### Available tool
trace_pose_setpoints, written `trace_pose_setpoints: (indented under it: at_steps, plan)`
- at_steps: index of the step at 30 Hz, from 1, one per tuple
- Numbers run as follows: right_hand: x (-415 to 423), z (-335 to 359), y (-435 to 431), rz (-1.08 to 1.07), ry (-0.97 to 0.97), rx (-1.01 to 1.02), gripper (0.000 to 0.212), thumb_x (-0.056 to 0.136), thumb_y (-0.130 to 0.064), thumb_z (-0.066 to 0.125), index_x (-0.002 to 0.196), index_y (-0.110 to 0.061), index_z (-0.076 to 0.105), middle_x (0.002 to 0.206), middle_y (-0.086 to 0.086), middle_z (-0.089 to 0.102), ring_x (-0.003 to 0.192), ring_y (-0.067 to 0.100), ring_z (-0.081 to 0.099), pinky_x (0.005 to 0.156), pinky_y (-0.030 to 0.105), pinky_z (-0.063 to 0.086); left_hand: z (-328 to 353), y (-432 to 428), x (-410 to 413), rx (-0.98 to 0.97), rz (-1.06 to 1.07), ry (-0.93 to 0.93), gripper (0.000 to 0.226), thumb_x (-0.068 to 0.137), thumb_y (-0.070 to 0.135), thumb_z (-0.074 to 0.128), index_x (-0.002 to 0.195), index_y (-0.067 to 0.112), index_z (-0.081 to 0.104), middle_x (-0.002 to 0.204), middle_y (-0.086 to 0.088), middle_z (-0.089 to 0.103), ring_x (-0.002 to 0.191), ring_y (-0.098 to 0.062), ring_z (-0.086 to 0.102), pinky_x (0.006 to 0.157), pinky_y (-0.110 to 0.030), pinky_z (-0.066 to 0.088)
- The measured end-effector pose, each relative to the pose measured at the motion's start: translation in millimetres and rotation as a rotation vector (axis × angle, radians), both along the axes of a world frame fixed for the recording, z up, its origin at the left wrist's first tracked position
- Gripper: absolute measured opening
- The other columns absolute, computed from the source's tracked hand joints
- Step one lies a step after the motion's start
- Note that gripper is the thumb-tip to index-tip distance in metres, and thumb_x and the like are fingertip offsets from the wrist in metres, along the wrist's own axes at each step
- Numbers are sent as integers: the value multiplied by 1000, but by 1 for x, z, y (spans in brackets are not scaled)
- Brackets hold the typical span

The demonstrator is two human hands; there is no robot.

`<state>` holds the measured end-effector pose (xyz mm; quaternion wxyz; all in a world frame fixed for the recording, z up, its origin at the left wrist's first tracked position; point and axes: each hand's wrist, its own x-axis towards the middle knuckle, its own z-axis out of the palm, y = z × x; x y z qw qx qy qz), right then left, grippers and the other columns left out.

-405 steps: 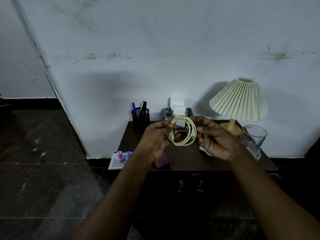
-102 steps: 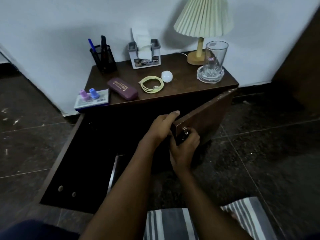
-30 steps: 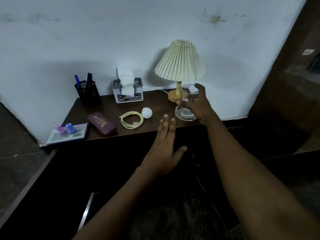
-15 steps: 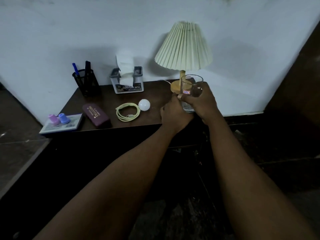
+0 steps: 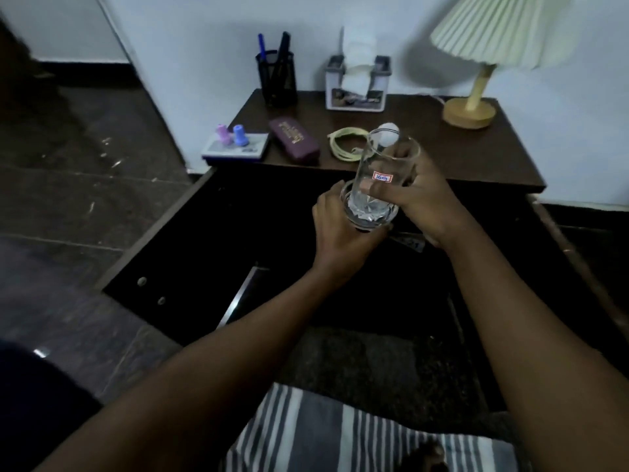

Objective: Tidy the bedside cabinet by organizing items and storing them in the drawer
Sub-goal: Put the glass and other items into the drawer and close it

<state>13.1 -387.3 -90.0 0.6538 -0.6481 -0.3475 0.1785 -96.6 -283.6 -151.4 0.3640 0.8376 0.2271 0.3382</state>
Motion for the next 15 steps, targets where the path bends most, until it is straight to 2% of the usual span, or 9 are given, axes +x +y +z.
trace_pose_setpoints:
  at_steps: [2, 4, 5, 6, 8, 11, 13, 15]
  plan:
    - [-20, -19, 14, 13, 80, 56, 66, 68, -31, 97, 123, -25, 61, 121, 6, 73, 115, 25, 71, 96, 46, 59, -22, 20, -23, -8, 40, -9, 91, 67, 54, 91, 138, 15, 51, 129, 2, 57, 126, -16, 48, 106, -33, 40]
    - [-34, -30, 22, 25, 171, 88, 62, 68, -36, 96, 120, -30, 62, 118, 0, 73, 114, 18, 71, 91, 34, 58, -42, 36, -43, -15, 86, -17, 91, 67, 55, 91, 140, 20, 49, 127, 10, 51, 126, -9, 44, 105, -26, 37]
    - [-38, -33, 25, 47, 214, 94, 62, 67, -37, 95, 119, -29, 63, 118, 2, 73, 112, 17, 71, 89, 30, 57, -52, 44, -50, -21, 112, 2, 95, 67, 55, 89, 143, 18, 47, 128, 8, 50, 127, -9, 42, 106, -25, 35]
    - [-39, -36, 27, 70, 248, 88, 62, 66, -38, 96, 118, -26, 64, 117, 5, 73, 111, 17, 71, 88, 29, 57, -62, 53, -54, -28, 145, 27, 99, 68, 56, 89, 145, 14, 45, 132, 2, 51, 129, -13, 41, 107, -26, 35]
    - [-35, -40, 27, 124, 301, 39, 61, 61, -41, 97, 113, -24, 70, 115, 9, 75, 107, 20, 71, 89, 36, 59, -72, 72, -52, -55, 235, 65, 104, 67, 57, 89, 147, 6, 45, 137, -9, 53, 132, -22, 43, 111, -32, 38]
    - [-27, -56, 28, 209, 367, -95, 53, 59, -43, 98, 104, -28, 76, 118, 13, 74, 105, 27, 71, 93, 46, 57, -80, 102, -33, -154, 356, 110, 100, 69, 59, 86, 147, 9, 47, 141, -11, 52, 136, -28, 43, 114, -42, 40]
    - [-26, -70, 28, 180, 403, -155, 45, 63, -41, 94, 104, -31, 78, 116, 8, 77, 103, 22, 74, 89, 44, 59, -85, 123, -14, -177, 396, 132, 98, 72, 60, 84, 147, 9, 48, 143, -13, 54, 137, -31, 46, 115, -44, 39]
    - [-24, -84, 33, 122, 442, -202, 37, 65, -44, 89, 99, -33, 80, 106, 1, 80, 94, 16, 77, 84, 40, 59, -95, 140, 4, -220, 408, 141, 95, 74, 58, 83, 149, 10, 47, 146, -14, 55, 139, -32, 47, 116, -44, 38]
